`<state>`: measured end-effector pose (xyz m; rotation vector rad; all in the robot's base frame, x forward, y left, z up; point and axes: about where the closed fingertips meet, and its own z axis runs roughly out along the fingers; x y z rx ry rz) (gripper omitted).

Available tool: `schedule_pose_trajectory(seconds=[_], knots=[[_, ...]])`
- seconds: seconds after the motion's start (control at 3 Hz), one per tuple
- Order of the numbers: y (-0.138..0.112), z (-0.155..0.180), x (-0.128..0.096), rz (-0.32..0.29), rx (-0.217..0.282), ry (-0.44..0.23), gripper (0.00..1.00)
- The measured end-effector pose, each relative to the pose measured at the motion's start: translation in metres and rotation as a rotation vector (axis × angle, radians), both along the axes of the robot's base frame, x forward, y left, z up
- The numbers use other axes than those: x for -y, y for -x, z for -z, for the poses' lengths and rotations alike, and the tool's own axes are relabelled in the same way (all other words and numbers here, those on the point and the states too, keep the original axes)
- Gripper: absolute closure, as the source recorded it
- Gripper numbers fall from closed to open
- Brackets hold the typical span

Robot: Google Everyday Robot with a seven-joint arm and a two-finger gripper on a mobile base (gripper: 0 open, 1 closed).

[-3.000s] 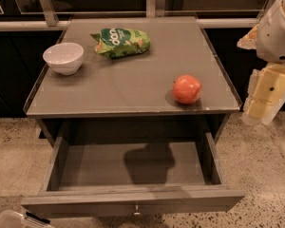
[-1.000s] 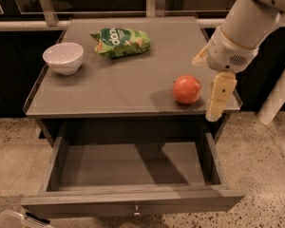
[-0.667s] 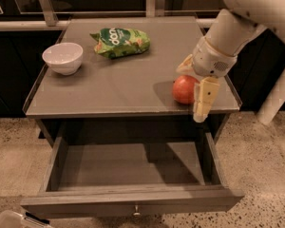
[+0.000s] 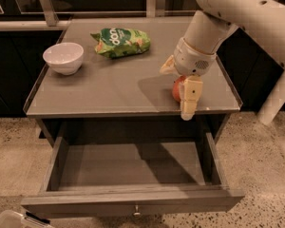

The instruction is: Place apple into top drawer

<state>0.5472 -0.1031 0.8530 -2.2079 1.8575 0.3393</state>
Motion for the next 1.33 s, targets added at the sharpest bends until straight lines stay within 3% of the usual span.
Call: schedule_pose_trajectory(seconds=[0.33,0.67,1.0,1.33], knots=[[-0.008,0.0,0.013,0.034,-0.002,-0.019,0.0],[-0.019,-0.008,0.043,0.096,0.012,-0.041,0.0],[-0.022,-0.008,0.04,0.095,0.021,-0.044,0.0],[-0.022,-0.008,0.04,0.095,0.021,-0.044,0.18]])
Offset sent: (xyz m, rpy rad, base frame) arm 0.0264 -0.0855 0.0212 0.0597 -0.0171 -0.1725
